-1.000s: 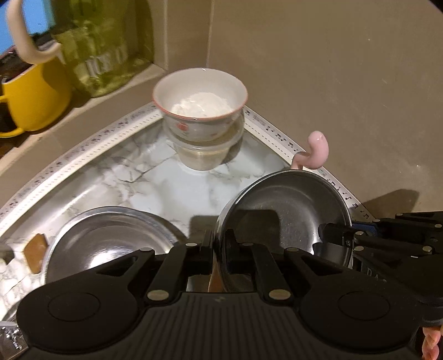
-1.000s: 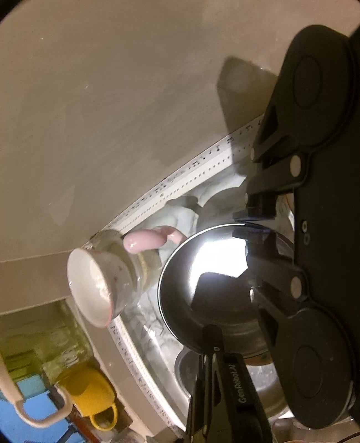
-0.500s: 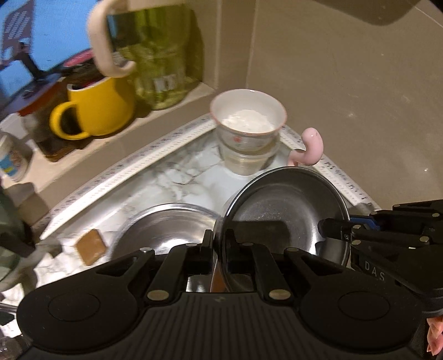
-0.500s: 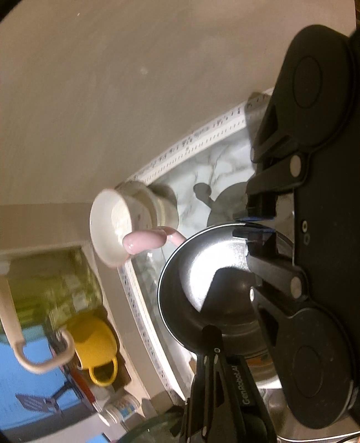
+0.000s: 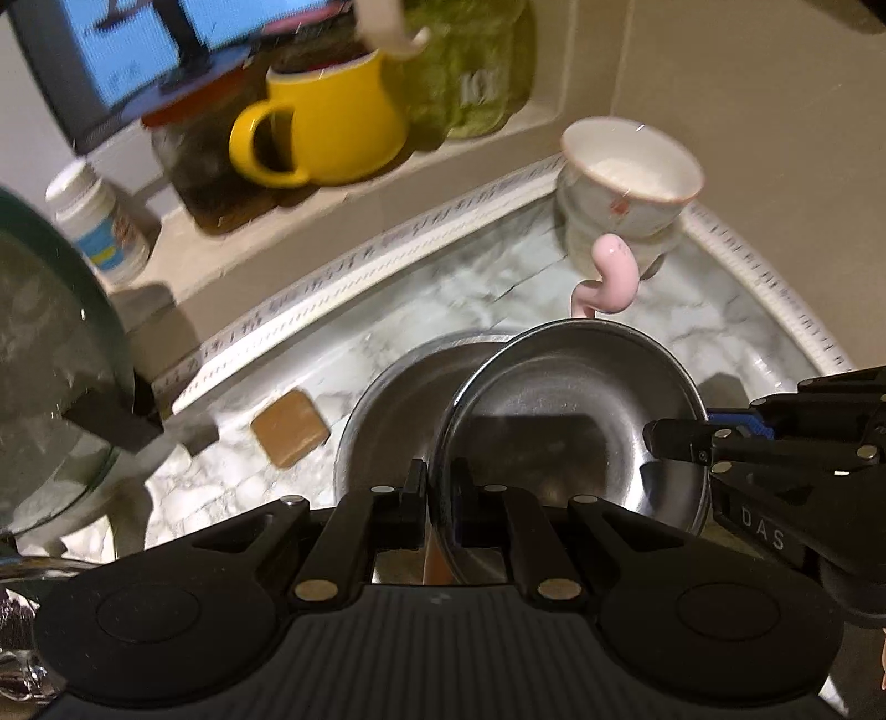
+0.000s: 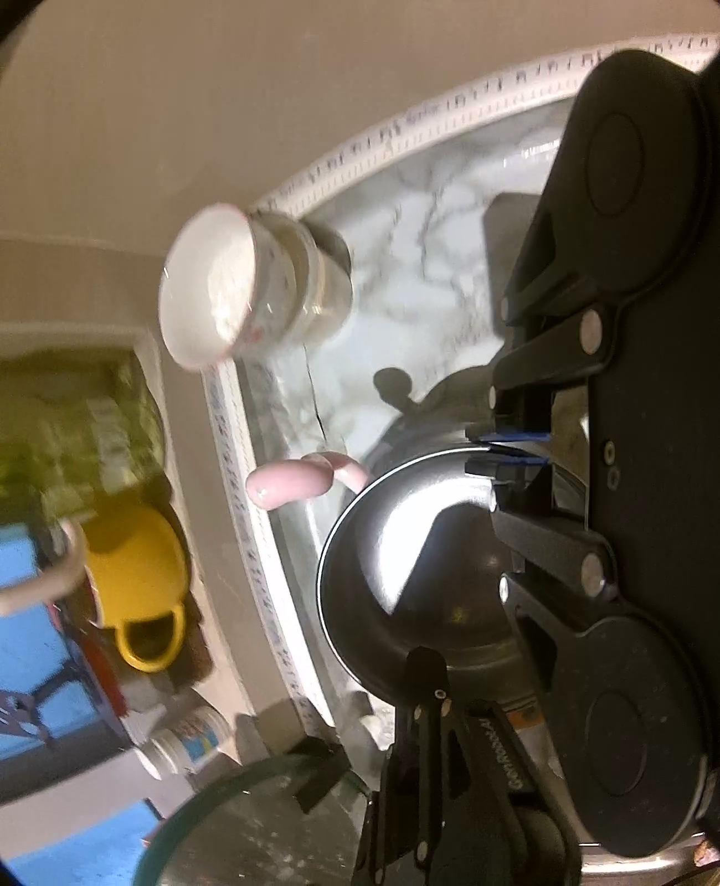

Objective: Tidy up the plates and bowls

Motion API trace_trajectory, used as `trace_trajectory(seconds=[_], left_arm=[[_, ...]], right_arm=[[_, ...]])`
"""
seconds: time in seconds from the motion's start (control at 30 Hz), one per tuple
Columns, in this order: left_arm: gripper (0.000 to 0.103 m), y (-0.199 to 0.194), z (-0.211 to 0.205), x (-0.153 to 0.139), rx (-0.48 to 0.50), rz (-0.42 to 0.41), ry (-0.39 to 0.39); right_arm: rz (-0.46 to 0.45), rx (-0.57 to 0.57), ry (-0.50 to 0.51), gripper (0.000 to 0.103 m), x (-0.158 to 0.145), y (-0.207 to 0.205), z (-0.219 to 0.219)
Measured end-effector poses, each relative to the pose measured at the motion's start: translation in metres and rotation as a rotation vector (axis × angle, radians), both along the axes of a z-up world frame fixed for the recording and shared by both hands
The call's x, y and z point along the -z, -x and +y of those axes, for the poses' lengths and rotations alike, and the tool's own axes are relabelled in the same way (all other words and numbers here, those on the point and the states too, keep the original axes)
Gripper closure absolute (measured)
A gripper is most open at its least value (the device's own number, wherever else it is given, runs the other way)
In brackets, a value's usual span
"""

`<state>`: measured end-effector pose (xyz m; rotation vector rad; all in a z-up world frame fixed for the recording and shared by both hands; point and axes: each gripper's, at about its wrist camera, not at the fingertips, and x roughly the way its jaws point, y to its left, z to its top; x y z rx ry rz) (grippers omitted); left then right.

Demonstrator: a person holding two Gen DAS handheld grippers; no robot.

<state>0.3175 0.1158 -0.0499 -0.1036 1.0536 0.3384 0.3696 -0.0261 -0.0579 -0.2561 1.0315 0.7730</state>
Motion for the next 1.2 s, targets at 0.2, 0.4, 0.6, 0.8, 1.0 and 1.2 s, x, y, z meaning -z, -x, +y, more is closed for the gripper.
trace_trajectory(seconds=[0.2, 0.4, 0.6, 0.8, 1.0, 1.2], left_arm=[[0.096, -0.003, 0.016, 0.021, -0.027, 0.041, 0.008], [0.096, -0.01, 0.021, 0.03, -0.03, 0.057, 0.022], [0.095, -0.02, 0.025, 0.042, -0.035, 0.076, 0.03], [0.095, -0.024, 0.027, 0.047, -0.033, 0.083, 0.006], [0.095, -0.026, 0.031, 0.056, -0.042, 0.098, 0.001], [0.095, -0.026, 0.032, 0.056, -0.047, 0.094, 0.005]], right_arm=[[0.035, -0.021, 0.039, 0.096, 0.02, 0.001, 0.024], [0.061, -0.025, 0.063, 0.097, 0.032, -0.001, 0.034], [0.064, -0.032, 0.099, 0.096, 0.041, -0.006, 0.042], [0.068, -0.042, 0.107, 0.096, 0.046, -0.01, 0.045], [0.07, -0.055, 0.093, 0.089, 0.043, -0.011, 0.047], [0.041, -0.064, 0.088, 0.079, 0.041, -0.009, 0.048]])
